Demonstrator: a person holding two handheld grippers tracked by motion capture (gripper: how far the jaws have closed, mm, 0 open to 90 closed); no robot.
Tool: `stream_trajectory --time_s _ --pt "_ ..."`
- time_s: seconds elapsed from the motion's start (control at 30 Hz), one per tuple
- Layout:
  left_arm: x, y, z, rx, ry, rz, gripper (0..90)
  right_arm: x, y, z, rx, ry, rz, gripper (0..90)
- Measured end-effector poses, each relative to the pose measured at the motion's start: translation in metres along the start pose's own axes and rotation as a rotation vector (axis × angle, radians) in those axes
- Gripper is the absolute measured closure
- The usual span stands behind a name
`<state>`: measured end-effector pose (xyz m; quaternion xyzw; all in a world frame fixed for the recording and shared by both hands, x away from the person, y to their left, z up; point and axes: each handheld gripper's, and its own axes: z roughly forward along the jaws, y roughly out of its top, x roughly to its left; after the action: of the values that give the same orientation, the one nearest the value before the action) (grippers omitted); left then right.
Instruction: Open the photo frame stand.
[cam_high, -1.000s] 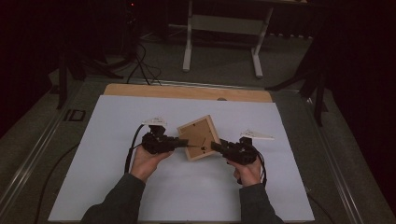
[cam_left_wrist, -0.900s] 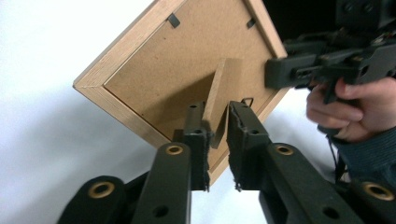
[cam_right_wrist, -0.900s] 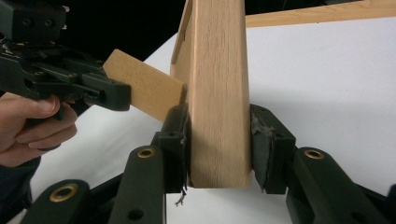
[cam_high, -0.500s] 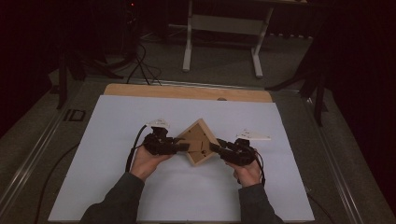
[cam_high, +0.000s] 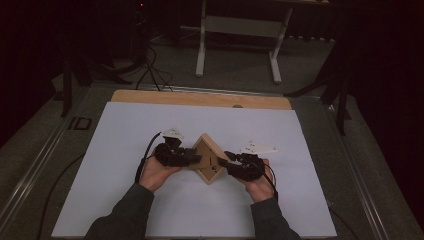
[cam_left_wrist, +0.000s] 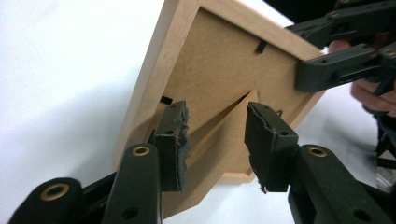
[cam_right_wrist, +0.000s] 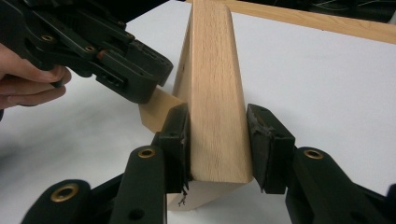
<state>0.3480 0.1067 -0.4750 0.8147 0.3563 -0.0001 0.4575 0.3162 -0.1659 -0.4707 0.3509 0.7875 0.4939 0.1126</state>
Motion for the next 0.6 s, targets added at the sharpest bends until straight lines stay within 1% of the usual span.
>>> stream_trajectory --time_s 0.03,0.1,0.17,0.23,0.33,0.4,0.5,0.6 --pt "-0.0001 -0.0002 0.0013 0.011 -0.002 0.007 58.6 0.0003 0.0001 0.0001 0.0 -0.001 -0.003 61.1" --pt "-0.0013 -0.0005 0.0026 0.018 0.002 0.018 58.1 0.0007 0.0001 0.0004 -0.001 -0.002 -0.006 61.0" --pt "-0.0018 -0.0003 0.0015 0.021 0.0 0.016 59.5 0.0011 0.0 0.0005 -0.003 -0.004 -0.01 61.0" --pt "-0.003 -0.0003 -0.0013 0.022 -0.005 0.021 63.4 0.0008 -0.0001 0.0007 -0.004 -0.006 -0.01 61.0" --pt "-0.0054 0.0001 -0.0069 0.015 -0.03 0.038 71.2 -0.0006 -0.0005 0.0007 -0.003 -0.004 0.002 61.0" --pt "-0.0061 -0.0003 -0.0072 0.025 -0.022 0.05 73.0 -0.0005 -0.0007 0.0009 -0.007 -0.001 -0.01 60.9" --pt "-0.0035 -0.0008 -0.0056 0.027 -0.024 0.039 72.3 0.0016 -0.0003 0.001 -0.004 -0.004 -0.026 60.9" --pt "-0.0044 -0.001 -0.0008 0.038 0.002 0.043 63.5 0.0025 -0.0003 0.0013 -0.008 -0.004 -0.031 60.9"
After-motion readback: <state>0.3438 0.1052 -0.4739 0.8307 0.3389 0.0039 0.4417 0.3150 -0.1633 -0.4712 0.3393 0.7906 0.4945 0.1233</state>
